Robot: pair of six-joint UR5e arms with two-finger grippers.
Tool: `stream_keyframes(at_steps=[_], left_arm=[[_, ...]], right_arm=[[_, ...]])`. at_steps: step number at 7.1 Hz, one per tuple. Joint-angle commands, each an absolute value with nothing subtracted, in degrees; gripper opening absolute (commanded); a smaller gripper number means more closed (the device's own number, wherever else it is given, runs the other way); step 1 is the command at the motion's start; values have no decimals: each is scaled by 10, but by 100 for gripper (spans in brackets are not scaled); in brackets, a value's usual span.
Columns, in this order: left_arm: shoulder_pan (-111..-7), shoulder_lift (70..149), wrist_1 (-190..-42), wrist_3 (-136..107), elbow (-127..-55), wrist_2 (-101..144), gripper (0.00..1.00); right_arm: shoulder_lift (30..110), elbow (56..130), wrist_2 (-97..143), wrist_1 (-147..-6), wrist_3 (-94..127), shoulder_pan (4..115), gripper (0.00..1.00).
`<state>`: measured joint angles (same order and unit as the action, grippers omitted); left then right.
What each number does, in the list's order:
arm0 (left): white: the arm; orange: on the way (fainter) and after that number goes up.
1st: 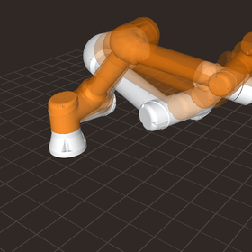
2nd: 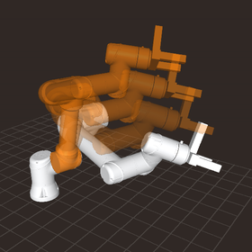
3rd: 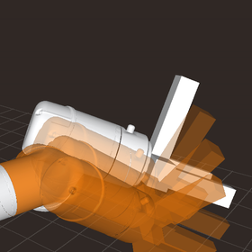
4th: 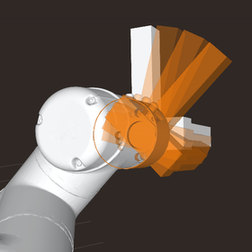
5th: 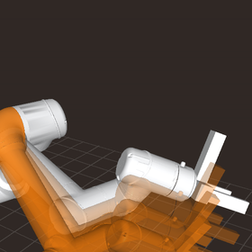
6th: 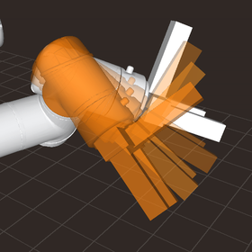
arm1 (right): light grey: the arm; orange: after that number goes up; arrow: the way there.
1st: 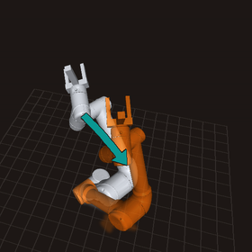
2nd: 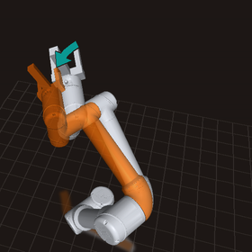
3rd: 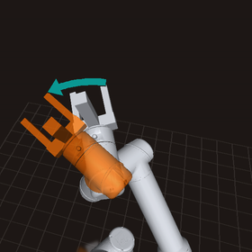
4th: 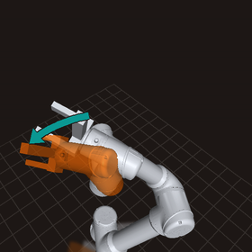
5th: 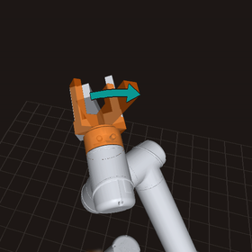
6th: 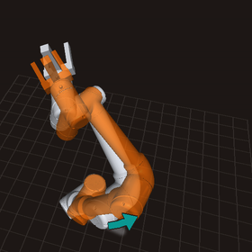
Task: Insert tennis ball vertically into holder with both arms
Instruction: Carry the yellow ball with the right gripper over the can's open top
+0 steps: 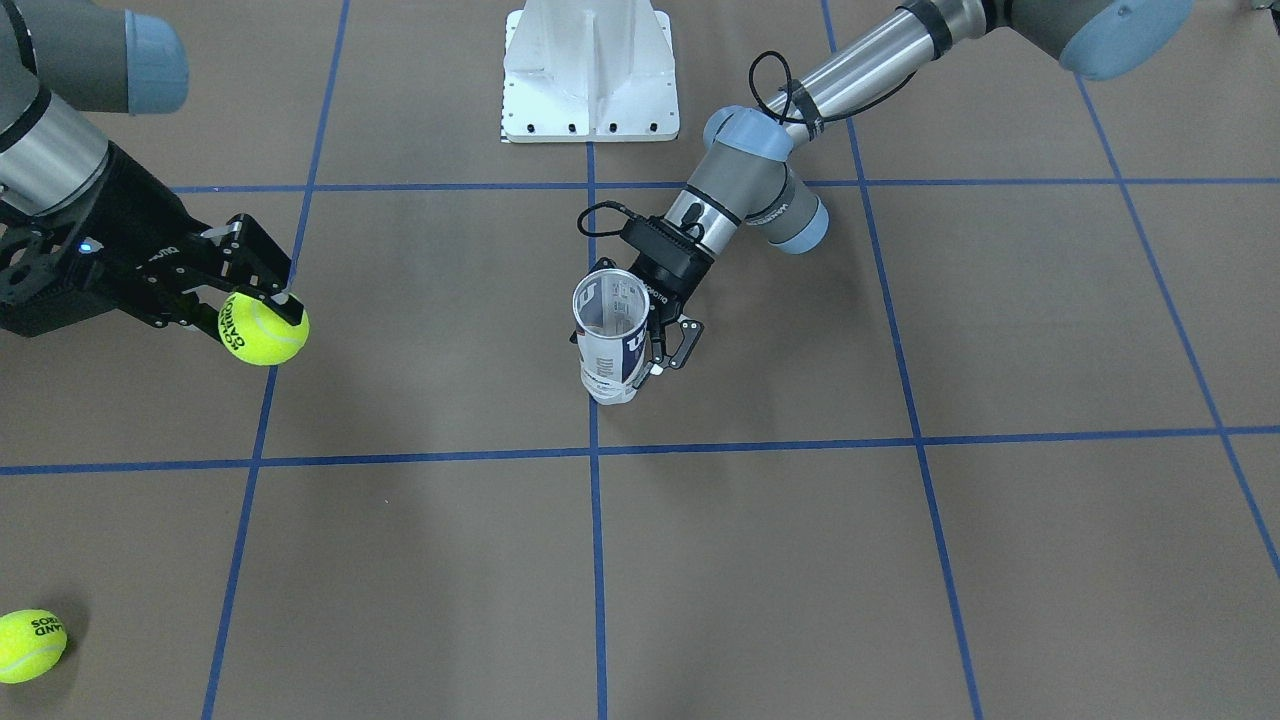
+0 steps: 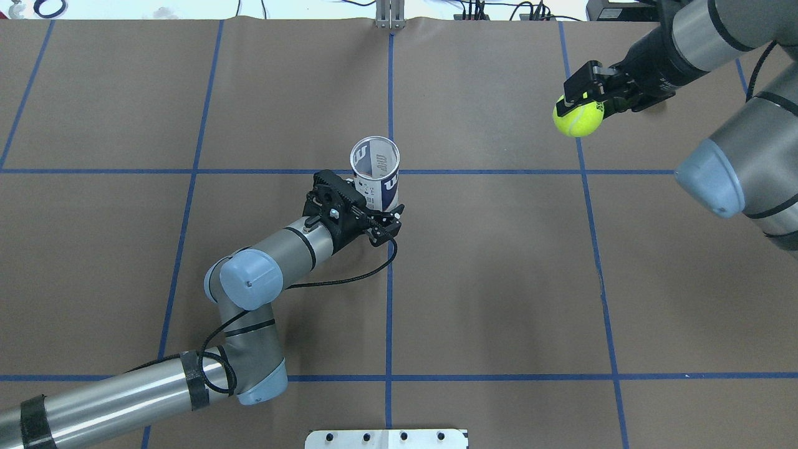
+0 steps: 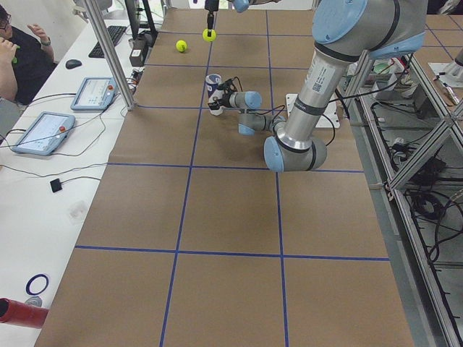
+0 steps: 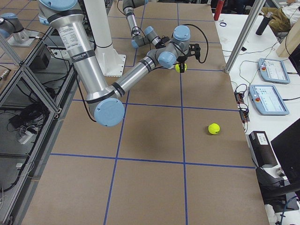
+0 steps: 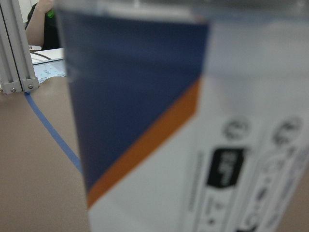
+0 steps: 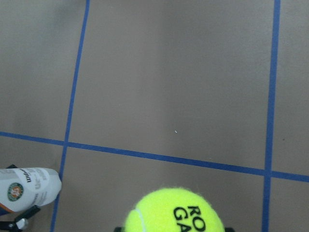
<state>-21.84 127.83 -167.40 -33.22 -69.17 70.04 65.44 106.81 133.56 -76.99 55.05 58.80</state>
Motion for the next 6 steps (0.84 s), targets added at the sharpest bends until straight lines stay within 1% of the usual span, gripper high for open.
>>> stream_keyframes(at_steps=[1, 4, 5, 6], left_arm=[[-218, 1278, -1673, -332, -692, 700, 99], [-217, 1277, -1674, -332, -692, 700, 99], [-217, 1277, -1674, -333, -691, 700, 99], [-216, 1276, -1675, -333, -692, 700, 99]], right_arm=[[601, 1070, 1336, -770, 628, 560, 0], [535, 1063, 1304, -771, 685, 507, 0], [502, 1055, 1263, -786, 705, 473, 0], [456, 1044, 1233, -833, 707, 453, 0]])
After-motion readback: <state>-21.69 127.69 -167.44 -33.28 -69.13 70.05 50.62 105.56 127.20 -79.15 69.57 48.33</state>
